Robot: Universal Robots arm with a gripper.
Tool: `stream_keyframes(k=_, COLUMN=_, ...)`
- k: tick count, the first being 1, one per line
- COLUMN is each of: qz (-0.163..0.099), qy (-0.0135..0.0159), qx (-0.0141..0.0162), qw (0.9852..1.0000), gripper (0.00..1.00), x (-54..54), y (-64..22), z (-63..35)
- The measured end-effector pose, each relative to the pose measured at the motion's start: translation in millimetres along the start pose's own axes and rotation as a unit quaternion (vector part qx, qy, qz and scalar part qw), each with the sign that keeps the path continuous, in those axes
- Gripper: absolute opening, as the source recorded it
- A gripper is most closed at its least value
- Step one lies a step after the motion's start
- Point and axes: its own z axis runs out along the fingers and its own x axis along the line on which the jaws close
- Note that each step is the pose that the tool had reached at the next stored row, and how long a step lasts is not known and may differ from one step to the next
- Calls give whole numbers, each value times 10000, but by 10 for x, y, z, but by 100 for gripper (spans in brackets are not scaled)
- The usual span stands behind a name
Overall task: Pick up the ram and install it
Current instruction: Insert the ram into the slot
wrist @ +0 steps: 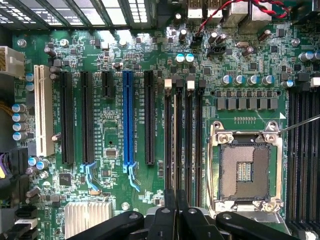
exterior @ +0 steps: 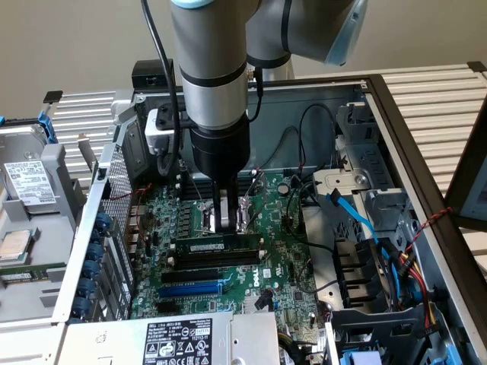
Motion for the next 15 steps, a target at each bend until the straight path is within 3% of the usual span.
stream_keyframes(k=5, qz=-17, qy=-2, qx=-4, qw=10000, gripper=12, x=0, y=7, z=24)
stream_keyframes(k=11, qz=-94, qy=0, qx=-77, qw=9999, gripper=12, x=1, y=12, z=30)
stream_keyframes(k=15, qz=-150, qy=-2, qx=-83, qw=9999, gripper=12, x=0, y=11, z=30)
